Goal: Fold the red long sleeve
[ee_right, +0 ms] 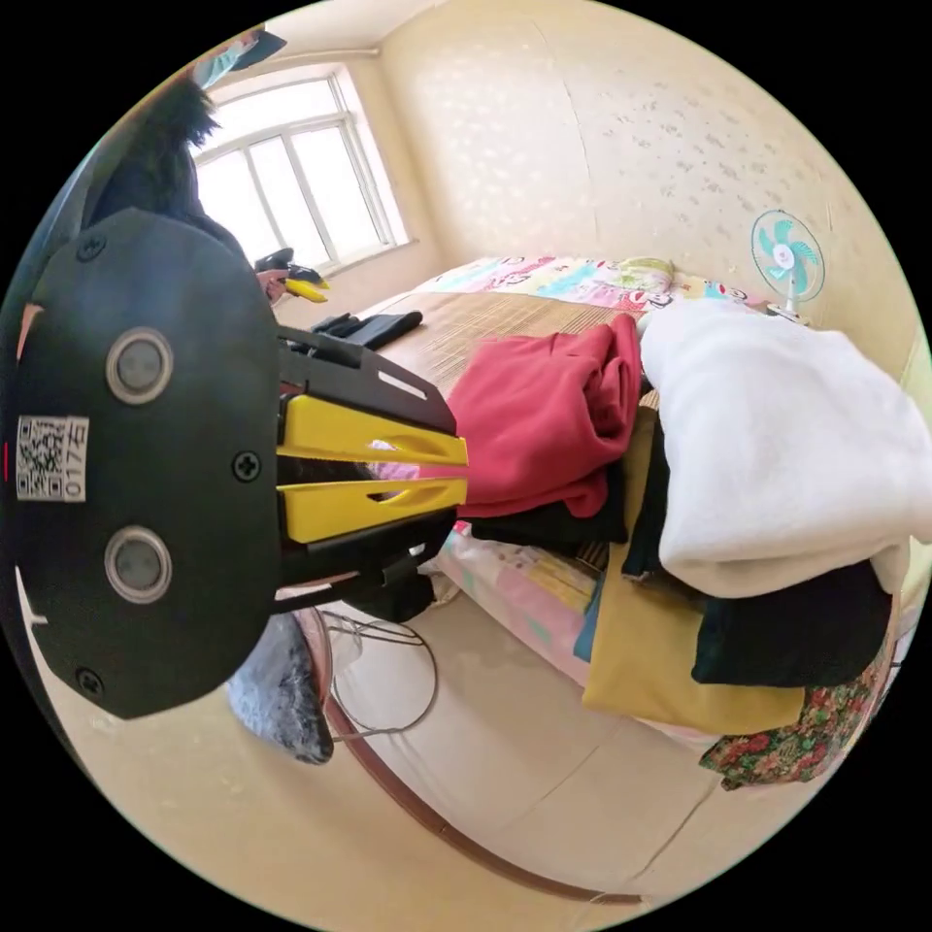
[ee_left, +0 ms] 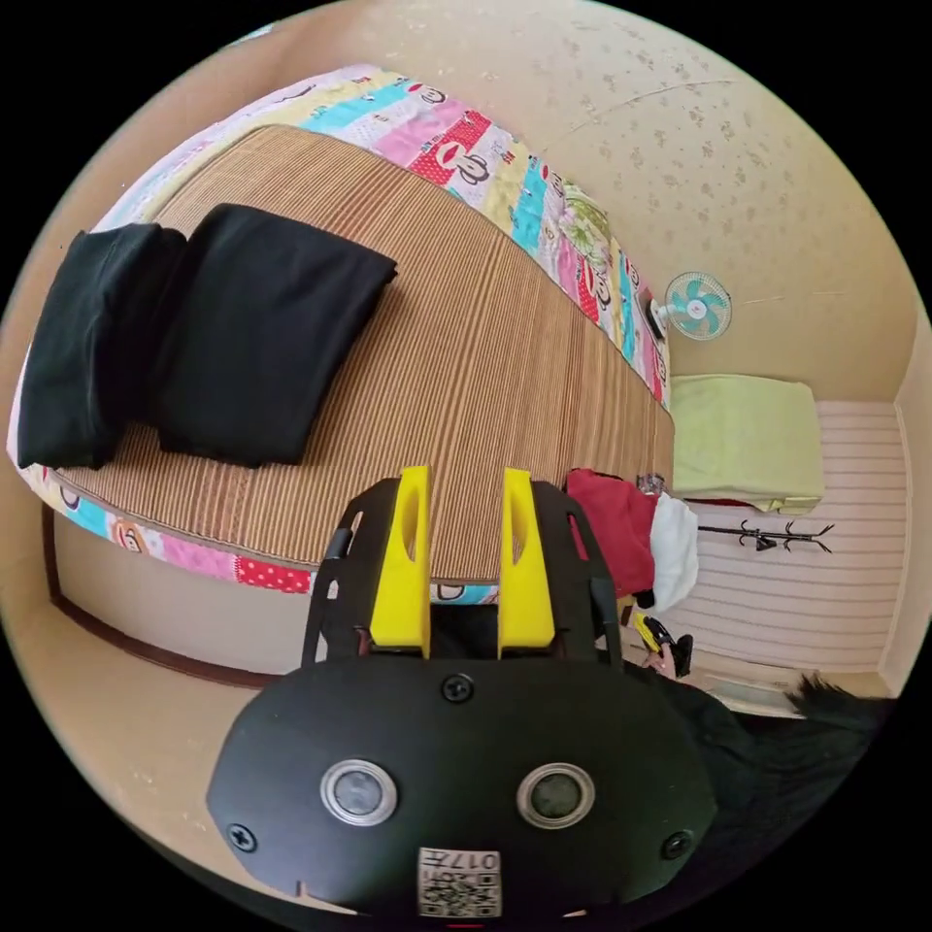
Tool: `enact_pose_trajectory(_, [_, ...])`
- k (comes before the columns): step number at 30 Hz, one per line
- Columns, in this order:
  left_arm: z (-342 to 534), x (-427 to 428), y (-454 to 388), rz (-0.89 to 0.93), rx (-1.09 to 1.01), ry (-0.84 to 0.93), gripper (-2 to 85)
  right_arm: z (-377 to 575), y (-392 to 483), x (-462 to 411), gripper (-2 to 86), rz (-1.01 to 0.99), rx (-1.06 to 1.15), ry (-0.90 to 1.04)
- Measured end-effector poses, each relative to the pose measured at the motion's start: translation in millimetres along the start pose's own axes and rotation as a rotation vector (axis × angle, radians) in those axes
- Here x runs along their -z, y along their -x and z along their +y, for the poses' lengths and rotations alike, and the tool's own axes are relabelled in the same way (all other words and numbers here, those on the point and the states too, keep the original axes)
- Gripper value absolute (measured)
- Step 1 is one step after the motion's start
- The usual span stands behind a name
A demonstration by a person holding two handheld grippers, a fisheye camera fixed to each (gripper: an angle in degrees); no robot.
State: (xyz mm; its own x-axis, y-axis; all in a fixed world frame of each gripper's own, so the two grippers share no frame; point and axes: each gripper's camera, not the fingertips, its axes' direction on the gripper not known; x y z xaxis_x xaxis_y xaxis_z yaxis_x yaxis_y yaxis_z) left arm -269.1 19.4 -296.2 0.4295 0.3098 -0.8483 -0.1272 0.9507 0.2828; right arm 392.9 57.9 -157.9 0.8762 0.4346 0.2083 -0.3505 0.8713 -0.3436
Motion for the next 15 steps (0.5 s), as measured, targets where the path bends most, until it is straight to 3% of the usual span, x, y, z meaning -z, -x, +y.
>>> enact_pose_trajectory(4, [-22.7,33.7,83.8,-0.171,0.165,-0.133,11.8,39.3,45.1,-19.5,2.6,0.050,0.053,-0.002])
enact_pose_trajectory(9, [-46.3,43.9,185.1,-0.356,0.348,-0.206,14.4,66.8,94.0,-65.4,2.6,-0.065,0.068,0.039])
enact_pose_trajectory(15, [-62.8,-22.3,252.2,-0.255,0.372,-0.066,14.0,103.6,155.1,-126.7,2.8,-0.132,0.114,0.129])
